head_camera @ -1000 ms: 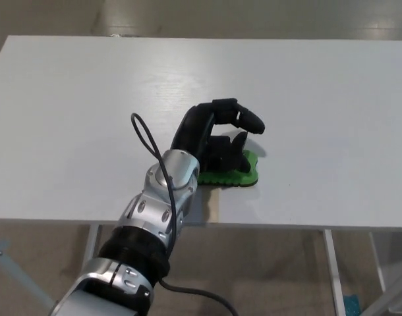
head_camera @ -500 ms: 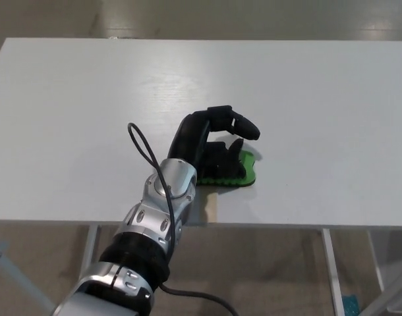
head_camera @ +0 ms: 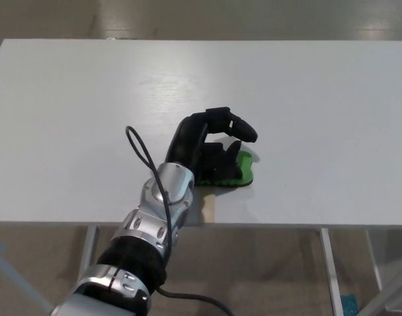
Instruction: Use the left hand to press on the green eraser and wipe the desk from center to the left and then back to center.
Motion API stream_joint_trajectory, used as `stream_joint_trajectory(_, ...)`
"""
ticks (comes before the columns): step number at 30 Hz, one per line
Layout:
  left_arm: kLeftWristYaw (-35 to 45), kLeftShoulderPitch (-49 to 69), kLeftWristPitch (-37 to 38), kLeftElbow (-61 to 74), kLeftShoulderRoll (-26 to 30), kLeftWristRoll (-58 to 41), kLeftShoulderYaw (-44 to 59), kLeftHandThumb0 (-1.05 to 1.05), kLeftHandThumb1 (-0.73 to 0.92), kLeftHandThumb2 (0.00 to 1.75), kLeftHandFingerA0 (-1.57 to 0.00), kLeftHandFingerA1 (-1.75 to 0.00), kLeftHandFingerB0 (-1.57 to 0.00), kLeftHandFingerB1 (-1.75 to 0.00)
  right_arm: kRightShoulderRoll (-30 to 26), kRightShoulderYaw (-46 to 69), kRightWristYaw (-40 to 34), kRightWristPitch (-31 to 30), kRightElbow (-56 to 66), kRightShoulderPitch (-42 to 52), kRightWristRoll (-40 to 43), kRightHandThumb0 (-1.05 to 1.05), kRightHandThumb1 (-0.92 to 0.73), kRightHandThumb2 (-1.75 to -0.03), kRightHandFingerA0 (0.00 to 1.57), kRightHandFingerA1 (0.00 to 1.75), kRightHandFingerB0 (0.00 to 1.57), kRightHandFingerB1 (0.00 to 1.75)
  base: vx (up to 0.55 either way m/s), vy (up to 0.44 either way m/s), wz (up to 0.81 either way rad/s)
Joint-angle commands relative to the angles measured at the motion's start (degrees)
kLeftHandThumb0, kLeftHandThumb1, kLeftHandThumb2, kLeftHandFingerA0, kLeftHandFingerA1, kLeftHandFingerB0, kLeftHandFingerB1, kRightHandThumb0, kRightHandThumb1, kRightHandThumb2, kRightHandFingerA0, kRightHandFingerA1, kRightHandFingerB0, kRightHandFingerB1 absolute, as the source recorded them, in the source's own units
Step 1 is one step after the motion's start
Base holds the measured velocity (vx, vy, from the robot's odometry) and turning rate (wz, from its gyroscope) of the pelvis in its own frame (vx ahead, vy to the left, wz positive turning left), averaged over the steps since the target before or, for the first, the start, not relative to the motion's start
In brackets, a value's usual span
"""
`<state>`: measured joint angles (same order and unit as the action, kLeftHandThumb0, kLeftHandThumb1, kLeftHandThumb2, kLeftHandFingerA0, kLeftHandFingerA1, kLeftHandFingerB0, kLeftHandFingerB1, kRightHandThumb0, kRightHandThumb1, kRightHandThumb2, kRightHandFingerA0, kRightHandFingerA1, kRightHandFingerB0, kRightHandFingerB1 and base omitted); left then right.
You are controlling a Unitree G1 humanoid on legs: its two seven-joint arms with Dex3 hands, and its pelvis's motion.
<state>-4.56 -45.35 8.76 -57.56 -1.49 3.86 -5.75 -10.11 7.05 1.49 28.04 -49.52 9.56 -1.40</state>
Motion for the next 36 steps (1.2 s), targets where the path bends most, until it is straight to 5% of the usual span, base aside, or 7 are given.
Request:
stream_joint_trajectory(1, 1.35, 2.77, -0.12, -1.58, 3.22, 0.48, 1.35, -0.13, 0.7, 0.87, -1.03, -1.37, -0.81, -1.28, 0.42, 0.45, 1.12, -0.51, -0.05, 0.33, 1.32, -0.42, -0.76, -0.64, 0.67, 0.52, 0.52, 0.37, 0.0, 0.0, 0.0)
stream_joint_trajectory(26, 11.06, 7.87, 7.61, -5.48, 20.75, -4.31, 12.7, -0.09, 0.76, 0.82, -1.04, -1.29, -0.8, -1.25, 1.1, 1.46, 0.64, 0.54, -2.3, 0.37, 1.85, -0.4, -0.76, -0.63, 0.7, 0.54, 0.53, 0.37, 0.0, 0.0, 0.0)
stream_joint_trajectory(35, 12.77, 8.68, 7.87, -12.73, 27.94, -5.84, 16.57, -0.1, 0.79, 0.75, -1.1, -1.24, -0.85, -1.11, 0.17, 0.76, -0.42, -0.09, -2.16, -0.06, 0.21, -0.4, -0.76, -0.63, 0.69, 0.54, 0.53, 0.37, 0.0, 0.0, 0.0)
stream_joint_trajectory(36, 12.88, 8.83, 7.61, -13.22, 28.62, -5.96, 16.93, -0.16, 0.59, 1.07, -1.2, -1.17, -0.95, -1.03, 0.4, 0.89, -0.31, -0.09, -2.26, -0.11, 0.51, -0.4, -0.76, -0.63, 0.69, 0.54, 0.53, 0.37, 0.0, 0.0, 0.0)
